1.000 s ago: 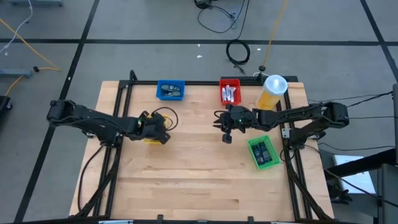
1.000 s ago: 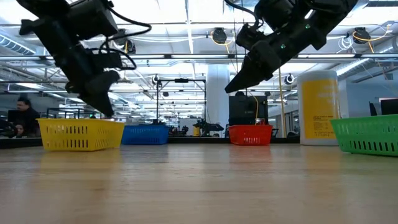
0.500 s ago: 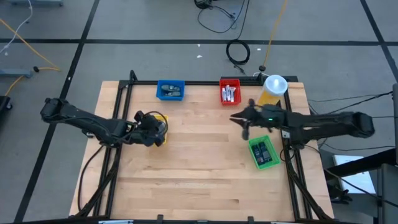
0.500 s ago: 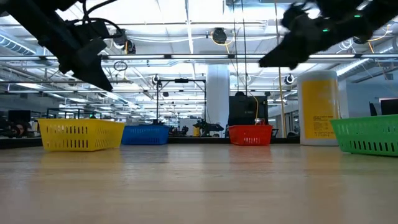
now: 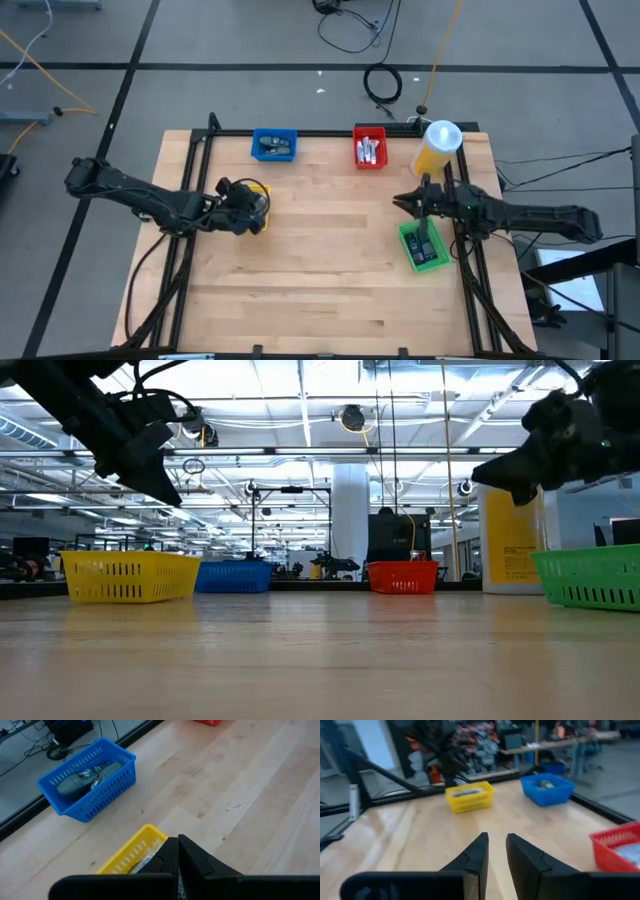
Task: Pick & Place Travel size toiletries
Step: Return to Home Position
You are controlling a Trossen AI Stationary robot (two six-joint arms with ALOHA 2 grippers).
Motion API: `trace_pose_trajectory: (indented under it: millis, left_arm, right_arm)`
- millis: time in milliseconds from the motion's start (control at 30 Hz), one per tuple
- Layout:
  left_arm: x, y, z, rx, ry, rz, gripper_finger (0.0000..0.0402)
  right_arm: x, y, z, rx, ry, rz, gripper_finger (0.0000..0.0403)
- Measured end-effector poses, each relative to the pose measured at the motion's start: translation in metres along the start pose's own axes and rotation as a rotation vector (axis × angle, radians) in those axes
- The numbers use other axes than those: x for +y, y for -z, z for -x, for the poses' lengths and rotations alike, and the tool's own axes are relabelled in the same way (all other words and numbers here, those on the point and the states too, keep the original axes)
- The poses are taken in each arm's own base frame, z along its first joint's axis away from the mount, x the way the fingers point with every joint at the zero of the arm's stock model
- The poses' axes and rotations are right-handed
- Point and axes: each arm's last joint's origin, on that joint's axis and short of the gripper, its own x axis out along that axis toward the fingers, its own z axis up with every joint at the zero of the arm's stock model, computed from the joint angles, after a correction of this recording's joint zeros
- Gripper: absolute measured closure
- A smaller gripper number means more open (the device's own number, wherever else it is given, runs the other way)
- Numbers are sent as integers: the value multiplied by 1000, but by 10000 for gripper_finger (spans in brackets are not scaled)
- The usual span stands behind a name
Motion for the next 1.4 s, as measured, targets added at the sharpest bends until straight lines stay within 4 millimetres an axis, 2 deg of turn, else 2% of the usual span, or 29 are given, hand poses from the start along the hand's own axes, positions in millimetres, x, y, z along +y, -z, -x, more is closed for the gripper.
trace_pose_trajectory:
  millis: [33, 167, 467, 667, 733, 833, 933, 1100, 1300, 1400]
  left_arm:
    - [0, 0, 0, 0, 0, 0, 396]
    - [0, 0, 0, 0, 0, 0, 384]
    - [0, 0, 0, 2, 0, 1, 399]
    - [0, 0, 0, 4, 1, 5, 384]
    - [0, 0, 0, 5, 1, 7, 384]
    - [0, 0, 0, 5, 2, 10, 393]
    - [0, 1, 0, 7, 1, 24, 399]
    - [0, 3, 0, 8, 5, 36, 386]
    - [0, 8, -3, 10, 3, 34, 390]
    - [-1, 6, -3, -5, 15, 45, 399]
  right_arm:
    - [0, 3, 0, -21, -20, 10, 344]
    - [3, -9, 2, -167, -63, 45, 344]
    - [6, -2, 4, -93, -213, 55, 357]
    - [2, 10, 11, 43, -122, 17, 393]
    - [3, 4, 16, 52, -115, 15, 400]
    - [4, -4, 24, 3, -119, 9, 399]
    - [3, -1, 27, 19, -67, -22, 402]
    - [3, 5, 26, 64, -49, -59, 400]
    - [4, 10, 22, 0, -84, -68, 401]
    - [6, 5, 22, -72, -107, -68, 402]
